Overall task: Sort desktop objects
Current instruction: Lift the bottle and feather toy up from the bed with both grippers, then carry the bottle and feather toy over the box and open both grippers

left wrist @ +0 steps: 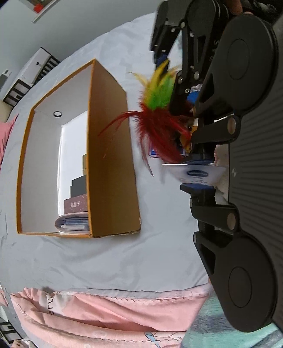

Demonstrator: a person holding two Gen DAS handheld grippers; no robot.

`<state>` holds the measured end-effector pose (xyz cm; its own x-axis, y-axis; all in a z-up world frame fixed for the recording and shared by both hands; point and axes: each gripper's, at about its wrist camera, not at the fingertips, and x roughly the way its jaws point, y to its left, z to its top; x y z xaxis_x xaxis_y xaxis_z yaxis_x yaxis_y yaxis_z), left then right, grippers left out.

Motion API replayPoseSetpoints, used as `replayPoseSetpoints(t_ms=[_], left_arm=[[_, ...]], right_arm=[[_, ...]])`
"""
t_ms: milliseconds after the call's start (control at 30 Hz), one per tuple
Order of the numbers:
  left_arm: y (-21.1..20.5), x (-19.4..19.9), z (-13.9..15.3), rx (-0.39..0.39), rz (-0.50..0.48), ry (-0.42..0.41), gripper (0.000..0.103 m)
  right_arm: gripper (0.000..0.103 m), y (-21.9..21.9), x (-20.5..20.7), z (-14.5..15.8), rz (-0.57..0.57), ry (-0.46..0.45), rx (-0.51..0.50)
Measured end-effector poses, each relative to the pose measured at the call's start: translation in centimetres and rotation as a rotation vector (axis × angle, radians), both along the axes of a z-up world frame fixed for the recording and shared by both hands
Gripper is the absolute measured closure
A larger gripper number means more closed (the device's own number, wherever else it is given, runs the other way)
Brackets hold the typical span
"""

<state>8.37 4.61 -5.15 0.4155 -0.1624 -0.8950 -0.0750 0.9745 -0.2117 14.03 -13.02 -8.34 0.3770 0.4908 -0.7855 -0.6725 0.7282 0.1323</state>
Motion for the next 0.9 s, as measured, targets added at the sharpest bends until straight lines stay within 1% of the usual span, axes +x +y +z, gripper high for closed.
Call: replayPoseSetpoints(t_ms=[67,133,200,233,300,333,367,467,567,667,900], left_arm=[[-0.2,-0.3,-0.1,0.020,-0.004,-0.003,0.085],[-0.3,-0.5,-0.2,0.023,-0.008,-0.008,0.085],[-0.3,-0.5,-0.3,0.017,-0.003,-0.013,0.085],[-0.2,-0.4,-0.3,0.014,-0.001,-0.021,0.088],[-0.2,-0.4,-0.4,0.016,0.002,-0.032,0.090],[-0.2,-0.4,-0.4,0.019,0.002,-0.036,0.090],[-0.2,-0.3,-0.4,0.019,0.004,-0.039,0.090],[0.1,-0.4,-0.3,0.014,0.014,-0.043,0.091],[0.4,-0.6,0.0,0.007,0.021,-0.050,0.091],[0.5,-0.8,1.0,0.007,0.027,-0.081,0.092],[0.1,-0.2,4.7,-0.023,0.014,-0.179,0.092]], right_arm=[[0.046,0.6,0.0,-0.5,0.012,-0.031,-0.031],[0.047,1.1,0.2,-1.0,0.017,-0.056,-0.039],[0.050,1.4,0.7,-1.4,0.002,-0.061,-0.022],[0.053,1.5,1.0,-1.5,-0.002,-0.060,-0.005],[0.055,1.8,1.5,-1.7,-0.004,-0.056,0.019],[0.062,1.9,1.6,-1.9,-0.006,-0.055,0.026],[0.075,2.0,1.8,-2.0,-0.005,-0.051,0.034],[0.088,1.8,1.8,-2.0,-0.012,-0.041,0.065],[0.092,1.4,1.5,-1.7,-0.020,-0.054,0.069],[0.093,0.7,1.2,-0.7,-0.038,-0.082,0.085],[0.093,-0.8,0.8,3.6,-0.067,-0.153,0.162]])
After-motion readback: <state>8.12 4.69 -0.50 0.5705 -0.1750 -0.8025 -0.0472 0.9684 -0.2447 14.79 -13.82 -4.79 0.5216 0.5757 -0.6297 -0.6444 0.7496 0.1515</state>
